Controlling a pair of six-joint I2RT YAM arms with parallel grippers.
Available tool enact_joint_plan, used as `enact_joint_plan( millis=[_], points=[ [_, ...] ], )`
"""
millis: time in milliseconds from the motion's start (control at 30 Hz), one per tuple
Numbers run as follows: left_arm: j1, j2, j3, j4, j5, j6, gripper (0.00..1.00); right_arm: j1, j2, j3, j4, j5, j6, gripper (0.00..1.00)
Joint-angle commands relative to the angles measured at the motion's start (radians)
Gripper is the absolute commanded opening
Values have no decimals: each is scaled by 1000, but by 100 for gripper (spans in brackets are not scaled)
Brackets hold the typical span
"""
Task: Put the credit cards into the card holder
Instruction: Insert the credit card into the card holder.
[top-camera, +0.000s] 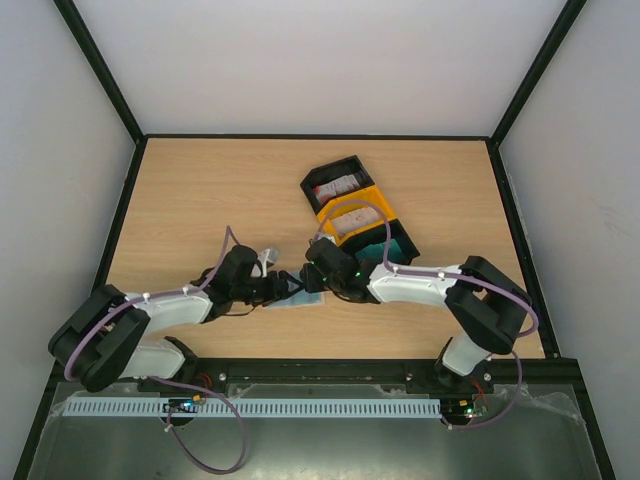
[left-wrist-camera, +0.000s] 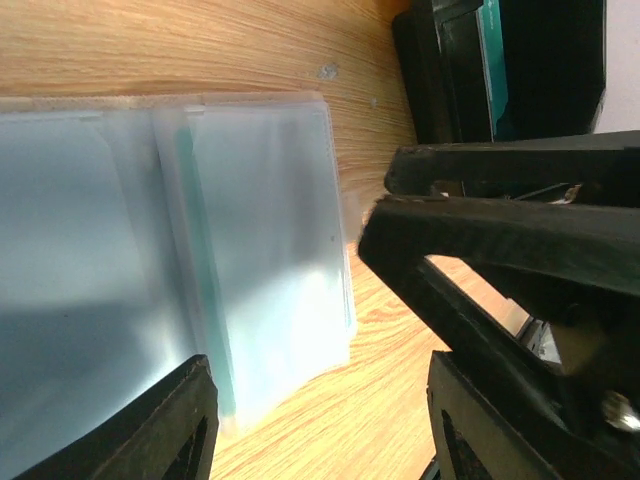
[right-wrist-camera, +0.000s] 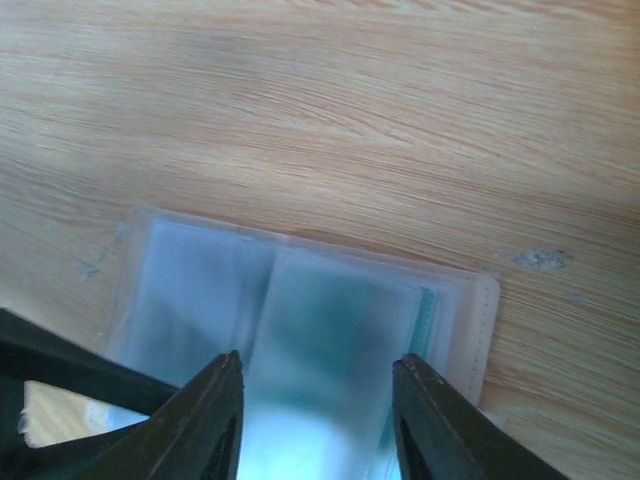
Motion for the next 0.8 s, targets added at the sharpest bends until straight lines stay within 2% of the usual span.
enact_joint_plan(
  millis=[0,133,233,400,533,767],
  points=[
    [-4,-55,25,-23,-26,17,60,-2,48,49,-112,57,-9,38],
    [-4,-98,30,-114,-102,29,64,-5,55,69,-183,167,-10,35],
    [-4,-150,32,-168,-161,35,67,-23,25,85,-228,195,-45,35],
    [-4,-271,41,-245,-260,45,77,-97,-110,118,-281,214,-209,41],
    [-4,-325,41,-214,-276,47,78,-160,-106,201,-427,197,-326,44],
    [-5,-355,21,-122,-305,43,79,-309,-140,206,-517,198,-334,53]
  ],
)
